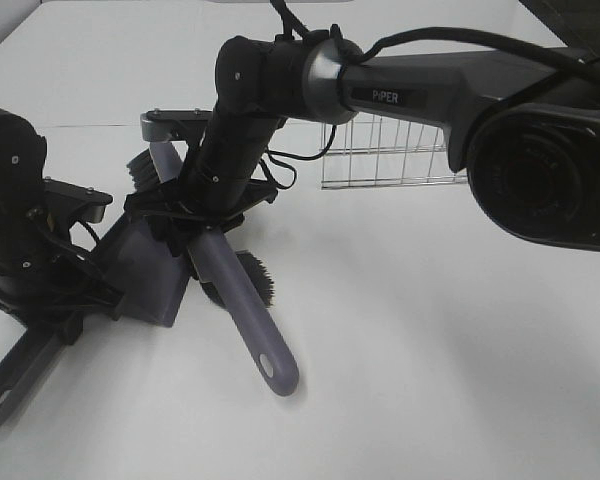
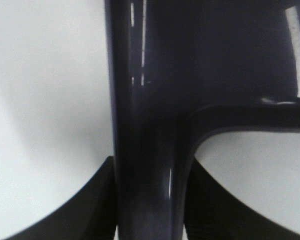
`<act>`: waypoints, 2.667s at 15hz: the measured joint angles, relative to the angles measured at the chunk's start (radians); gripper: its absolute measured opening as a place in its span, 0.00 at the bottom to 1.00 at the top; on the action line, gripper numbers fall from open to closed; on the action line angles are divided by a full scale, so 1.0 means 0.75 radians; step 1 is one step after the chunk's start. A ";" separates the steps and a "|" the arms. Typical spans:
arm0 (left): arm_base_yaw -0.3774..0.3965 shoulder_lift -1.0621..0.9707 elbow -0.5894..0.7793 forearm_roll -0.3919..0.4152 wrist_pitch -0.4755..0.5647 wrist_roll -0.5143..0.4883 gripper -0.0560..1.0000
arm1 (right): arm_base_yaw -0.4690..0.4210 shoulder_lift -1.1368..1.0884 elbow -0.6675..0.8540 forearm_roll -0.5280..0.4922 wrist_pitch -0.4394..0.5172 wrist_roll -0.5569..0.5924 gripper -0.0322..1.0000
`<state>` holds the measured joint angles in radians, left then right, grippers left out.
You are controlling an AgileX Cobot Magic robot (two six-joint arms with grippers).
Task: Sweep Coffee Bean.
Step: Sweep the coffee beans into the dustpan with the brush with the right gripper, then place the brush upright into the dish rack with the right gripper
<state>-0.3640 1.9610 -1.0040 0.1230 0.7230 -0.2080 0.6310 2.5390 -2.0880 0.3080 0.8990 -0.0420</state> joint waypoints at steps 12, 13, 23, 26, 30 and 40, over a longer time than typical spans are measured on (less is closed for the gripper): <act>0.000 0.000 0.000 -0.009 0.005 -0.001 0.37 | 0.000 0.000 -0.123 0.125 0.008 -0.213 0.36; 0.000 0.000 0.000 -0.011 0.007 -0.001 0.37 | 0.000 0.000 -0.161 0.107 0.031 -0.213 0.36; 0.000 0.000 0.000 -0.012 0.008 -0.001 0.37 | 0.000 -0.015 -0.419 -0.097 0.365 -0.213 0.36; 0.000 0.000 0.000 -0.020 0.009 -0.001 0.37 | 0.000 -0.085 -0.419 -0.291 0.429 -0.159 0.36; 0.000 0.000 0.000 -0.036 0.013 -0.001 0.37 | 0.000 -0.200 -0.403 -0.423 0.436 -0.064 0.36; 0.000 0.000 0.000 -0.084 0.017 -0.063 0.37 | -0.184 -0.653 0.173 -0.539 0.432 0.131 0.36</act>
<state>-0.3640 1.9610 -1.0040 0.0600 0.7360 -0.2550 0.4930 2.0490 -1.9580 -0.0960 1.2230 0.0560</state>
